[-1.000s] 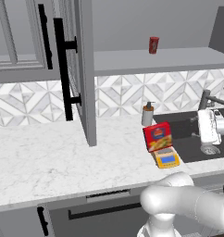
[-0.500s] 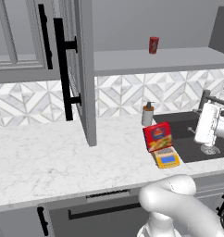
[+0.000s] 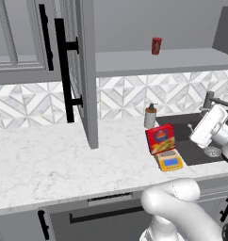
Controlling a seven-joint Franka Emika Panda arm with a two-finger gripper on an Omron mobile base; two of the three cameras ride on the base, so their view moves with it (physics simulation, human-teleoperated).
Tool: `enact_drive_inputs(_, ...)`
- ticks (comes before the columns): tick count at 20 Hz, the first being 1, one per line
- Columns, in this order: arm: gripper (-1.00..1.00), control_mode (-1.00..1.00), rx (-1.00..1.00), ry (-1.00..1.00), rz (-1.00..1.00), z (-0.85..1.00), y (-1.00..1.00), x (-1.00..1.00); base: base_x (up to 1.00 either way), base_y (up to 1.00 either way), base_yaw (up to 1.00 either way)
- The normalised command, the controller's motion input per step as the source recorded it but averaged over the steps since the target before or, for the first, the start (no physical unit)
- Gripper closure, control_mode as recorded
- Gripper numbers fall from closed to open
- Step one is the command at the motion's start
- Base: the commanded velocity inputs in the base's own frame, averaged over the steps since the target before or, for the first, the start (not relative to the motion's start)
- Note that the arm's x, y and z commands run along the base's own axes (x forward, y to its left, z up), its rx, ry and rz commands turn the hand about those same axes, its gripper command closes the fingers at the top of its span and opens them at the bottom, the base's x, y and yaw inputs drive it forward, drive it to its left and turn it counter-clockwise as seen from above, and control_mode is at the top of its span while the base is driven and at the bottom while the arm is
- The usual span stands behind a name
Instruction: Pick the boxed food and place it on the digital scale for weighing, and close the cabinet.
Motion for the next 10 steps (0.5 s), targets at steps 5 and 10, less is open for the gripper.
enact_drive_inputs(5,-1.00,-1.00,0.00,-0.48,-0.04,0.00,-0.43,-0.07,0.00,0.00,0.00)
enact_drive_inputs(10,-1.00,-1.00,0.00,-0.51,-0.03,0.00,-0.66,-0.22,0.00,0.00,0.00)
